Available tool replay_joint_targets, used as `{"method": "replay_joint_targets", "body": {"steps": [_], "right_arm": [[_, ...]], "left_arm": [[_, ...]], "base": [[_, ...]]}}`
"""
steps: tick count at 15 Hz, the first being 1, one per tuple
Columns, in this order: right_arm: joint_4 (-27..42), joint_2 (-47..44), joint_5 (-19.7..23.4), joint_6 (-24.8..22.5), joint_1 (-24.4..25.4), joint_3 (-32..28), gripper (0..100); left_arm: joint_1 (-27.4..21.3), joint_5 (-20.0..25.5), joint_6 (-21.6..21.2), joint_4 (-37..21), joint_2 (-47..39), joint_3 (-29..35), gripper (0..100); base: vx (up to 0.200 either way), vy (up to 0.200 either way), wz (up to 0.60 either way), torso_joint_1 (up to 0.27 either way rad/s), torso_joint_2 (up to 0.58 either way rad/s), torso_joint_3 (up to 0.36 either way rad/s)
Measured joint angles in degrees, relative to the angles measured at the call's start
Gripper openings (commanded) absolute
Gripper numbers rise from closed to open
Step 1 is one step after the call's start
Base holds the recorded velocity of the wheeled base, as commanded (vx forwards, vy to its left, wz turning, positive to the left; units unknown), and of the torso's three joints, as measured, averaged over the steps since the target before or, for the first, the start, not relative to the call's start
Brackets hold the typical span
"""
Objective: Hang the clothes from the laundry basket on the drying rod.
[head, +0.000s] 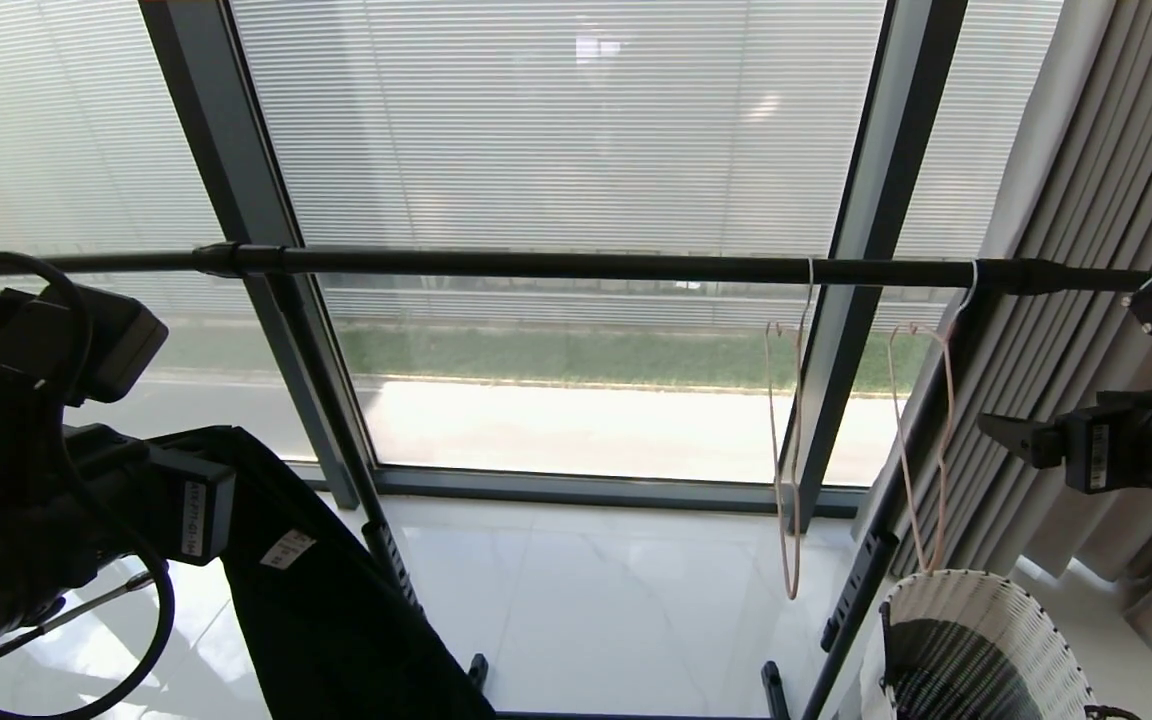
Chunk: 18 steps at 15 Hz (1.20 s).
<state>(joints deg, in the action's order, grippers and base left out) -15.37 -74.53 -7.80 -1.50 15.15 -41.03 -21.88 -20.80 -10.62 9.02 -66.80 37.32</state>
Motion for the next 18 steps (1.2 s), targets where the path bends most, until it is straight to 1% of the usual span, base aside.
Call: {"method": "replay_joint_targets", "body": {"steps": [2,4,7,9,13,18], "right_arm": [[-3.51,-4.44,-0.11,1.66,0.59,-0.76,100],[-5.95,-9.78,-0.34,3.73,0.77,-2.77,100],[-6.74,-16.73,-0.45,4.83,0.88,-6.57,100],[-6.85,-19.9,-0.45,6.17,0.69,-7.78,100],[-6.72,-22.56,-0.57,8.3,0.55,-8.06,100],[-6.46,-23.02,-2.21,8.58,-0.27,-7.67,100]], "left_arm": [[0.55,-0.02,0.02,0.01,0.02,0.09,0],[0.78,0.0,0.06,0.0,0.0,0.09,0],[0.94,0.0,0.06,0.0,-0.04,0.06,0],[1.0,-0.02,0.06,0.0,-0.09,-0.05,0],[0.99,-0.02,0.06,0.0,-0.23,-0.16,0],[0.94,0.0,0.06,0.0,-0.26,-0.22,0]], "base": [[0.0,0.0,0.0,0.0,0.0,0.0],[0.0,0.0,0.0,0.0,0.0,0.0],[0.0,0.0,0.0,0.0,0.0,0.0],[0.0,0.0,0.0,0.0,0.0,0.0],[0.0,0.0,0.0,0.0,0.0,0.0],[0.0,0.0,0.0,0.0,0.0,0.0]]}}
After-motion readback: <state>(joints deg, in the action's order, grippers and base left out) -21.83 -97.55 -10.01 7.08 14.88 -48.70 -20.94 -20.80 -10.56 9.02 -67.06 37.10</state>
